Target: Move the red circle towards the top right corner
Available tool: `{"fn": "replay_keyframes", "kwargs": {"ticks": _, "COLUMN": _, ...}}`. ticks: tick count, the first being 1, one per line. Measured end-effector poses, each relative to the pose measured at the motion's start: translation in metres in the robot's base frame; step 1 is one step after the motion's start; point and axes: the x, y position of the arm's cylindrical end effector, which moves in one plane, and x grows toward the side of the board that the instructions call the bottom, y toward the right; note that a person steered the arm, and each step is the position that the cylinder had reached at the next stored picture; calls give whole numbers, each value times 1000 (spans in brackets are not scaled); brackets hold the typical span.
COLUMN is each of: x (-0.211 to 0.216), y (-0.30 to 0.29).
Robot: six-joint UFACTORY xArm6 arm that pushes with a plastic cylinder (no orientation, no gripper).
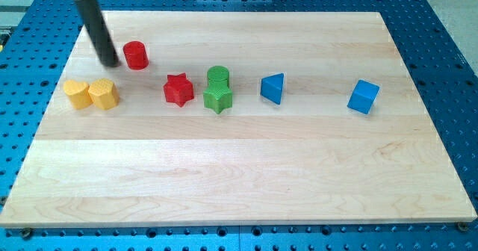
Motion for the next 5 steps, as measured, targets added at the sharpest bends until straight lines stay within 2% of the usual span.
{"fn": "replay_keyframes", "kwargs": {"ticks": 1, "x": -10, "y": 59}}
{"fn": "replay_keyframes", "kwargs": {"ticks": 2, "x": -10, "y": 77}}
{"fn": "replay_keyframes", "kwargs": {"ticks": 3, "x": 3, "y": 17}}
{"fn": "replay_keyframes", "kwargs": {"ticks": 4, "x": 36, "y": 42}}
{"fn": "replay_keyframes", "kwargs": {"ticks": 5, "x": 17, "y": 123}}
